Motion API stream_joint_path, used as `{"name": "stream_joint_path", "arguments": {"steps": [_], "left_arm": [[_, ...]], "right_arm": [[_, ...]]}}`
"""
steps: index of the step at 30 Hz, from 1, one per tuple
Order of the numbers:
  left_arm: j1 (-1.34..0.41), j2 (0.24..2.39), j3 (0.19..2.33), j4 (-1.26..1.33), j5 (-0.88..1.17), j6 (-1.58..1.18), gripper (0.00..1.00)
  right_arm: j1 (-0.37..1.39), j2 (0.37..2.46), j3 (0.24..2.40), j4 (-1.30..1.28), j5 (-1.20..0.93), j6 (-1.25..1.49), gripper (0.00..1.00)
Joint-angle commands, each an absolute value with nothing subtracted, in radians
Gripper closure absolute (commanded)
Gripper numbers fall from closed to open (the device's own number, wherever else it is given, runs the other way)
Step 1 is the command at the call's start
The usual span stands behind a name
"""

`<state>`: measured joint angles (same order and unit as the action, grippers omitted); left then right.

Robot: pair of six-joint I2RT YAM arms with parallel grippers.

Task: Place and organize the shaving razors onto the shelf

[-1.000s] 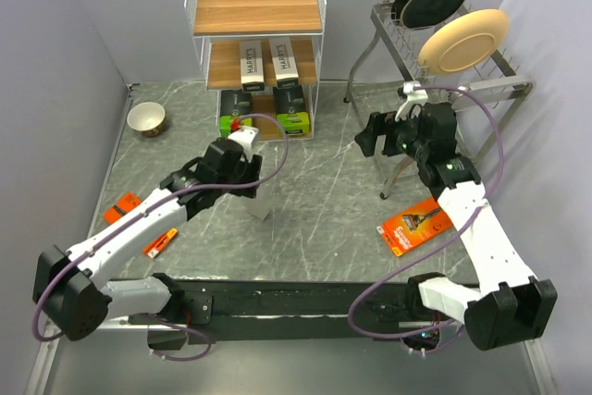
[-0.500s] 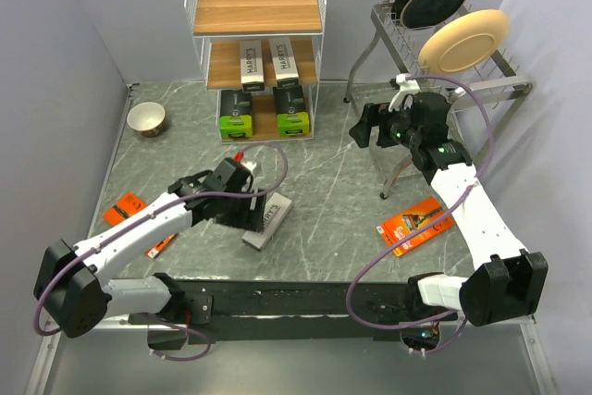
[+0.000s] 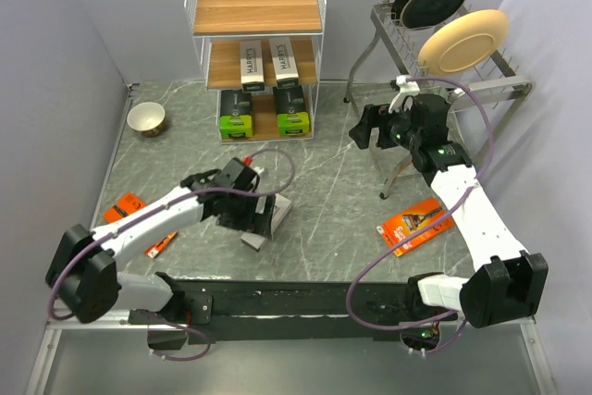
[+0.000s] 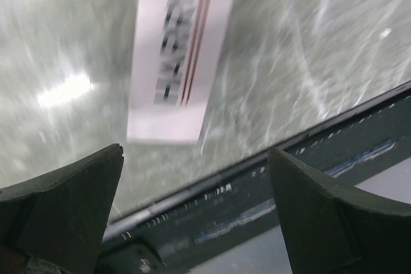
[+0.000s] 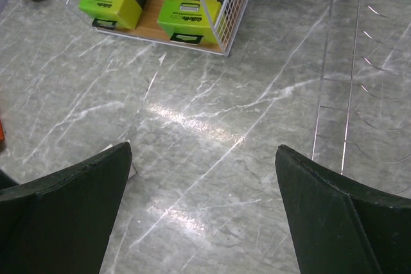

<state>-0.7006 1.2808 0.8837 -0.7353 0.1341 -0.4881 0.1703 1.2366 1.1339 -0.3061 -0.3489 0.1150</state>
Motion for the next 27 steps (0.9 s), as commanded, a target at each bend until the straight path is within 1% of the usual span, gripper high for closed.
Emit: {"name": "stream_joint_path", "arguments": {"steps": [1, 2, 5, 6, 9, 11, 15, 22, 26, 27], "left_arm": [[-0.709, 1.341, 1.057, -0.675, 0.089, -0.292, 0.00], [-0.713, 1.362, 1.068, -0.690, 0.080, -0.249, 0.01], [-0.723, 1.381, 1.025, -0.701, 0.078, -0.245, 0.02], [-0.723, 1.376, 0.972, -0.692, 0.083, -0.252, 0.04], [-0.738, 1.385, 0.962, -0.664, 0.081, -0.273, 0.10], [-0.744, 1.429, 0.963, -0.667, 0.075, -0.276, 0.12], [-0.746, 1.500, 0.973, -0.689, 0.063, -0.261, 0.09], [-0.779, 1.577, 0.980, -0.710, 0.057, -0.265, 0.09], [-0.781, 1.586, 0.988, -0.722, 0.092, -0.273, 0.13], [-0.782, 1.589, 0.989, -0.724, 0.097, -0.272, 0.18]], "right_arm": [[0.166, 1.177, 1.111, -0.258, -0.353, 0.110, 0.00], [0.164, 1.172, 1.100, -0.256, -0.354, 0.110, 0.00], [0.164, 1.155, 1.083, -0.250, -0.357, 0.112, 0.00], [0.166, 1.151, 1.081, -0.249, -0.359, 0.112, 0.00], [0.166, 1.141, 1.080, -0.253, -0.353, 0.104, 0.00], [0.166, 1.143, 1.085, -0.258, -0.350, 0.100, 0.00], [0.166, 1.150, 1.081, -0.253, -0.353, 0.103, 0.00], [0.164, 1.180, 1.094, -0.250, -0.342, 0.089, 0.00], [0.164, 1.207, 1.112, -0.242, -0.337, 0.086, 0.00], [0.163, 1.210, 1.114, -0.241, -0.337, 0.086, 0.00]]}}
